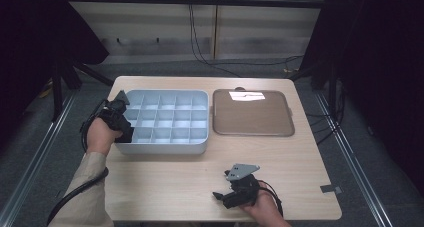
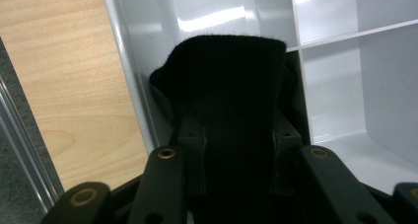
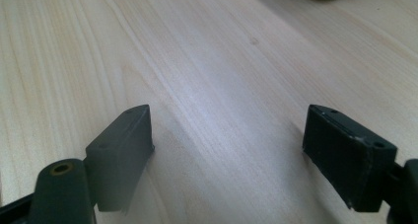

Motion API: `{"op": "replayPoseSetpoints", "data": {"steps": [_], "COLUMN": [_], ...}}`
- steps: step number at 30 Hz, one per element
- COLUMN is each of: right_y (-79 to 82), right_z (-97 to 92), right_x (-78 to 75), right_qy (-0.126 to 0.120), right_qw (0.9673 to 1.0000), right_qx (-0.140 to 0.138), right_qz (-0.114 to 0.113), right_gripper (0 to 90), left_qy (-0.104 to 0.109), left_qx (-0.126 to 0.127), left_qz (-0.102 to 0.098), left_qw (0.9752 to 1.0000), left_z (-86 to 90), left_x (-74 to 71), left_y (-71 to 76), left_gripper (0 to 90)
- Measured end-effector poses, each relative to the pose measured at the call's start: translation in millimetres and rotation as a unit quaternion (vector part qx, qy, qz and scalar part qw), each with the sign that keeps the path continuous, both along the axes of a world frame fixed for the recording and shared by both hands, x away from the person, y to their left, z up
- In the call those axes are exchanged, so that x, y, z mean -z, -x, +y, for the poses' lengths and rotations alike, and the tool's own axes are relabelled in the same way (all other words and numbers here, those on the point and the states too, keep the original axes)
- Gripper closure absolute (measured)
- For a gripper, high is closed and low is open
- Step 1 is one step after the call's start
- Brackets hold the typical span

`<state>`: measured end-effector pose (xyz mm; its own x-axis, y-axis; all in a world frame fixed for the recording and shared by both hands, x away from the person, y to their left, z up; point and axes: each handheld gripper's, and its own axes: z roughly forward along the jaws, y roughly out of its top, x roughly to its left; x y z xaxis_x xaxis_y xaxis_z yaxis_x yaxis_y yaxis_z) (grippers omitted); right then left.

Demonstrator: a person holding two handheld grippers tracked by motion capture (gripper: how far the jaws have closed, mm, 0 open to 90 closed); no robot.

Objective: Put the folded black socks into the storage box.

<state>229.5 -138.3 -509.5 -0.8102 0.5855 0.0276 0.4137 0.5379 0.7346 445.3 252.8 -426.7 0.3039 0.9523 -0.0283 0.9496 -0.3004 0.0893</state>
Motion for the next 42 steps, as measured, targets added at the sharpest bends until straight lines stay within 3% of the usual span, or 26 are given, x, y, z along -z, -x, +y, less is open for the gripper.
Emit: {"op": "replayPoseSetpoints", "data": {"steps": [8,12,22,42], "right_y": [-0.2,0.1,0.1,0.0], "right_z": [0.0,0.0,0.1,0.1], "right_x": [0.0,-0.1,-0.1,-0.1], "right_qy": [0.000,0.000,0.000,0.000], "right_qw": [1.0000,1.0000,1.0000,1.0000], "right_qx": [-0.001,0.001,0.001,0.001], "right_qz": [-0.001,0.001,0.001,0.001], "right_gripper": [18.8,18.8,18.7,18.8], "left_qy": [0.005,0.001,0.000,0.018], "left_qx": [-0.002,-0.005,-0.002,-0.016], "left_qz": [-0.009,-0.019,-0.031,-0.036], "left_qw": [0.9999,0.9998,0.9995,0.9991], "left_z": [-1.1,-3.0,-3.6,2.5], "left_x": [-4.2,-15.1,-34.2,-51.6], "left_y": [-0.6,-2.3,-1.6,-0.4], "left_gripper": [56.7,54.9,56.8,63.6]}}
